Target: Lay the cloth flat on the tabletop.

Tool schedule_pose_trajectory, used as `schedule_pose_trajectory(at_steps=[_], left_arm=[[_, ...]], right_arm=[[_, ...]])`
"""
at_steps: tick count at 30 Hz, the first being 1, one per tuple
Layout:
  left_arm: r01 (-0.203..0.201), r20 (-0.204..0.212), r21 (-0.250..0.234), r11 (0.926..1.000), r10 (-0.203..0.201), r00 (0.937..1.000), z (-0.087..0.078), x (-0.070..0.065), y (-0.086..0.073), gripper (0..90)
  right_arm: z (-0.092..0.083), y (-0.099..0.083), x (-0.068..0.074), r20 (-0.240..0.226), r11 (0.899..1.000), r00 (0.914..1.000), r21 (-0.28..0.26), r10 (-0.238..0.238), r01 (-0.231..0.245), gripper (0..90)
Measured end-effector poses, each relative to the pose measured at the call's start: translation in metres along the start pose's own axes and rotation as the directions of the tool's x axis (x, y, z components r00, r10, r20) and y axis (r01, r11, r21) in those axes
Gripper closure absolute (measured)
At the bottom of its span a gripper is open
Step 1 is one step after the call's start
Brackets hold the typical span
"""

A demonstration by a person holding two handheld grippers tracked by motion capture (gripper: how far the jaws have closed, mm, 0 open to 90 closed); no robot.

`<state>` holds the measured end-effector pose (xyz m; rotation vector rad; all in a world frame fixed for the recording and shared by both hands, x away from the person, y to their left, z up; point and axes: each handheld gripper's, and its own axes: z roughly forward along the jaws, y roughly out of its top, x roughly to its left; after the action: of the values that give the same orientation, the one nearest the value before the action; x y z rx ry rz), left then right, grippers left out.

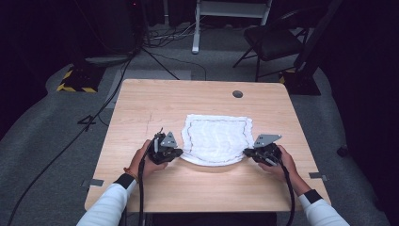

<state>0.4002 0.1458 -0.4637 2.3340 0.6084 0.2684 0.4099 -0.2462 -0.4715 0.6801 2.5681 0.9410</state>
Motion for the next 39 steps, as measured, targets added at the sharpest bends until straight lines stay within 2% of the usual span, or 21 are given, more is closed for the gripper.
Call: schedule_pose_trajectory(at_steps=[1, 3, 6, 8, 10, 11, 12, 13, 16, 18, 20, 22, 24, 26, 28, 30, 32, 34, 36, 39], left_arm=[[0.003, -0.004, -0.003, 1.0, -0.003, 1.0, 0.0, 0.003, 0.001, 86.8], [0.018, -0.024, -0.018, 0.9997, -0.018, 0.9995, 0.001, 0.011, 0.003, 86.8], [0.041, -0.05, -0.01, 0.9991, -0.041, 0.9979, 0.007, 0.023, 0.007, 86.8], [0.04, -0.084, 0.01, 0.9991, -0.039, 0.9957, 0.013, 0.032, 0.009, 86.7], [0.065, -0.082, 0.019, 0.9977, -0.063, 0.9947, 0.017, 0.039, 0.01, 86.8], [0.071, -0.091, 0.025, 0.9971, -0.069, 0.9935, 0.02, 0.042, 0.01, 86.8], [0.073, -0.099, 0.026, 0.997, -0.07, 0.9926, 0.022, 0.045, 0.011, 86.8], [0.082, -0.093, 0.03, 0.9961, -0.079, 0.9925, 0.023, 0.047, 0.011, 86.8], [0.087, -0.081, 0.035, 0.9956, -0.083, 0.9932, 0.025, 0.05, 0.011, 86.7], [0.085, -0.078, 0.035, 0.9957, -0.082, 0.9935, 0.025, 0.048, 0.011, 86.7], [0.088, -0.078, 0.021, 0.9959, -0.086, 0.9932, 0.023, 0.047, 0.01, 86.7], [0.088, -0.079, 0.014, 0.996, -0.086, 0.9931, 0.021, 0.046, 0.01, 86.7], [0.09, -0.077, 0.011, 0.9958, -0.089, 0.993, 0.022, 0.046, 0.01, 86.7], [0.084, -0.072, 0.022, 0.9963, -0.082, 0.994, 0.023, 0.047, 0.01, 86.7], [0.081, -0.07, 0.025, 0.9964, -0.079, 0.9944, 0.025, 0.047, 0.009, 86.8], [0.079, -0.07, 0.028, 0.9965, -0.076, 0.9946, 0.025, 0.046, 0.01, 87.0], [0.081, -0.068, 0.029, 0.9963, -0.079, 0.9945, 0.025, 0.046, 0.01, 87.2], [0.076, -0.065, 0.032, 0.9966, -0.074, 0.9951, 0.024, 0.046, 0.01, 87.2], [0.076, -0.066, 0.024, 0.9968, -0.074, 0.995, 0.021, 0.044, 0.009, 87.2], [0.081, -0.055, 0.008, 0.9967, -0.08, 0.9953, 0.013, 0.042, 0.006, 87.3]], right_arm=[[-0.001, 0.005, -0.004, 0.024, 1.0, 0.9995, -0.024, 0.021, -0.02, 85.8], [0.002, 0.013, -0.01, 0.04, 0.999, 0.9984, -0.037, 0.039, -0.037, 85.8], [0.014, 0.025, -0.022, 0.076, 0.998, 0.9949, -0.029, 0.066, -0.064, 84.5], [0.024, 0.034, -0.029, 0.107, 0.996, 0.9908, -0.023, 0.083, -0.081, 81.0], [0.035, 0.04, -0.035, 0.126, 0.997, 0.9889, -0.01, 0.078, -0.078, 79.8], [0.039, 0.043, -0.036, 0.142, 0.998, 0.9875, 0.001, 0.069, -0.07, 76.4], [0.041, 0.045, -0.037, 0.172, 0.998, 0.9831, 0.001, 0.064, -0.065, 72.4], [0.041, 0.046, -0.037, 0.201, 0.999, 0.9782, -0.01, 0.054, -0.053, 72.6], [0.035, 0.046, -0.038, 0.182, 0.997, 0.9809, -0.039, 0.07, -0.064, 71.8], [0.028, 0.043, -0.039, 0.117, 0.992, 0.9879, -0.081, 0.101, -0.092, 71.2], [0.023, 0.042, -0.038, 0.081, 0.991, 0.9918, -0.098, 0.099, -0.091, 66.4], [0.02, 0.042, -0.039, 0.063, 0.988, 0.9921, -0.113, 0.109, -0.101, 63.6], [0.021, 0.042, -0.038, 0.029, 0.989, 0.9943, -0.108, 0.102, -0.099, 60.1], [0.025, 0.043, -0.036, 0.025, 0.993, 0.9962, -0.086, 0.084, -0.081, 57.0], [0.033, 0.045, -0.034, 0.058, 0.997, 0.9968, -0.061, 0.055, -0.052, 56.1], [0.039, 0.046, -0.034, 0.061, 0.997, 0.9963, -0.057, 0.06, -0.056, 58.3], [0.045, 0.047, -0.033, 0.082, 0.999, 0.9957, -0.03, 0.043, -0.041, 63.5], [0.048, 0.046, -0.033, 0.11, 0.999, 0.9934, -0.017, 0.033, -0.032, 78.9], [0.043, 0.044, -0.036, 0.09, 0.998, 0.9945, -0.044, 0.053, -0.049, 85.3], [0.029, 0.039, -0.035, 0.066, 0.998, 0.9973, -0.059, 0.031, -0.027, 86.6]])
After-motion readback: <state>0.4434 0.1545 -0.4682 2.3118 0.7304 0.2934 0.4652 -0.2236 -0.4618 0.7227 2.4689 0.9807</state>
